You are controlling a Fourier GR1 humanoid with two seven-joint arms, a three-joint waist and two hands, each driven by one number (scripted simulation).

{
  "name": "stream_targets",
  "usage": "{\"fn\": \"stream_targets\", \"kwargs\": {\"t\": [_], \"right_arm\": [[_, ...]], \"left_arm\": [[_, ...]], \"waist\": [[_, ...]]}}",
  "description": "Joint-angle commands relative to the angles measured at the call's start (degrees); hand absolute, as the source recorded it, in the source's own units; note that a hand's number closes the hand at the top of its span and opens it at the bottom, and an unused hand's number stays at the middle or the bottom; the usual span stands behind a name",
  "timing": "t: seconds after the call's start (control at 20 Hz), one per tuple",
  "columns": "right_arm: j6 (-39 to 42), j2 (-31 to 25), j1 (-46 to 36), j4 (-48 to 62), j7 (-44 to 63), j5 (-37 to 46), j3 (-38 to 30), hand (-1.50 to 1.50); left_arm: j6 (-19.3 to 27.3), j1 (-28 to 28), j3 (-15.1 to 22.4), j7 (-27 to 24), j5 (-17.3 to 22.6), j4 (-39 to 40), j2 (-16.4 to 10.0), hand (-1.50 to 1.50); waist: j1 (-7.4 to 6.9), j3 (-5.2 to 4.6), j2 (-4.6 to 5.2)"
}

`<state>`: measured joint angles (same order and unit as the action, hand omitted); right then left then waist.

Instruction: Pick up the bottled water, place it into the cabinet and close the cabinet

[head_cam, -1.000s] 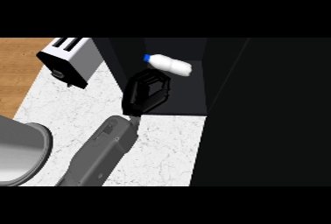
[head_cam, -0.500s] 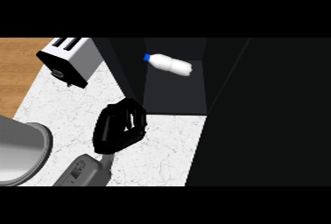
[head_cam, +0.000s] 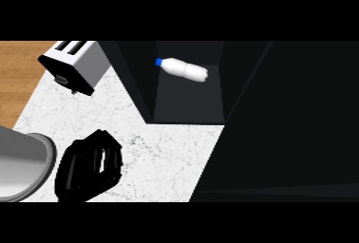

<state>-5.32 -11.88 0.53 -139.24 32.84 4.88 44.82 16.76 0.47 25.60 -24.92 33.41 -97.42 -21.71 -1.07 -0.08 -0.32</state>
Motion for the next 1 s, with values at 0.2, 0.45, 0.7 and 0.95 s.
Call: {"fn": "stream_targets", "kwargs": {"t": [0.2,0.45,0.7,0.95], "right_arm": [[-4.43,11.57,-15.94,8.91,7.38,6.23,11.53,1.5],[-9.42,11.4,-25.0,12.82,5.72,10.25,9.09,1.5],[-13.58,11.29,-30.38,17.84,7.46,8.88,2.76,1.5],[-18.22,11.32,-34.43,22.49,9.0,3.2,-2.92,1.5]], "left_arm": [[-4.83,8.64,-5.67,-3.3,2.9,-4.63,-4.11,1.5],[-7.52,12.45,-6.15,-4.93,3.39,-5.22,-5.17,1.5],[-11.16,16.44,-7.79,-6.47,4.17,-6.03,-7.42,1.5],[-14.76,16.31,-11.92,-6.51,6.81,-3.64,-9.54,1.5]], "waist": [[-0.38,-0.08,0.09],[-1.19,-0.17,0.11],[-2.13,-0.17,0.39],[-2.4,-0.16,0.8]]}}
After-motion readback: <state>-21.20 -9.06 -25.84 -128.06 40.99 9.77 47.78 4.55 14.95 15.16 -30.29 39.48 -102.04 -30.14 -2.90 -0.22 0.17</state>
